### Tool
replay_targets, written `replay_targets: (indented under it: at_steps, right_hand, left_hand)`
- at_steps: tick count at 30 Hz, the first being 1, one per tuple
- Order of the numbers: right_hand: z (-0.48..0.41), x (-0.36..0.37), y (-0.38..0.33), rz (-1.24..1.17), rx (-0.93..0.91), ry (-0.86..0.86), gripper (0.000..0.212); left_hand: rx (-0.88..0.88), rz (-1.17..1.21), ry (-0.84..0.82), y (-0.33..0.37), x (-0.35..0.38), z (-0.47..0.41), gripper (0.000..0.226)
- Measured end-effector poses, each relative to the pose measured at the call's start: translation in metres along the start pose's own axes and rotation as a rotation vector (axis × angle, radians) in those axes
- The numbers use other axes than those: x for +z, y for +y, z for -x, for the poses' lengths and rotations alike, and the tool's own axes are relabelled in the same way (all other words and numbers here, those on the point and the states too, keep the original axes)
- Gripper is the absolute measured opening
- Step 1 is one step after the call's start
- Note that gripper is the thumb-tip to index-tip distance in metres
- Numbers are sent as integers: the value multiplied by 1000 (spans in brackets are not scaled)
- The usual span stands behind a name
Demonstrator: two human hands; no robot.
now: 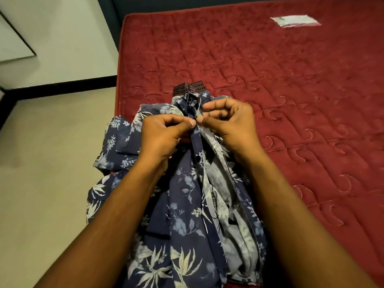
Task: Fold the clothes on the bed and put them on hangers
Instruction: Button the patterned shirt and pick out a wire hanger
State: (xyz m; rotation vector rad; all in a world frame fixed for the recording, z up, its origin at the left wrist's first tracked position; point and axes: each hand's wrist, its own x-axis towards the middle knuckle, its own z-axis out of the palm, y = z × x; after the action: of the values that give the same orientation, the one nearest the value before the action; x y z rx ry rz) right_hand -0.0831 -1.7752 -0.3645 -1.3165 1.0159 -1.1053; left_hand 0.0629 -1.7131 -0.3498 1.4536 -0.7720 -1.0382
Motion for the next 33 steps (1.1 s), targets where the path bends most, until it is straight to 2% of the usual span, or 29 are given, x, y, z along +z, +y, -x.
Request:
replay_targets:
  at_steps: [6, 11, 16, 27, 30, 33]
  right_hand:
    - [4, 2, -5, -96, 56, -40, 27]
    - [4, -2, -12, -233, 128, -53, 14]
    - [5, -4, -11, -270, 198, -51, 21]
    - [2, -10, -6, -232, 236, -44, 31]
    - [1, -9, -3, -121, 203, -38, 31]
    - [-1, -7, -2, 208, 41, 1, 28]
  left_hand:
    - [-23, 34, 5, 0, -4, -3, 6]
    - [-34, 43, -35, 1, -7, -7, 11]
    - [-61, 43, -62, -1, -6, -8, 19]
    - [-45, -6, -80, -8, -1, -13, 11]
    - [-42, -33, -67, -11, 0, -14, 7]
    - [-90, 32, -64, -16, 4, -14, 11]
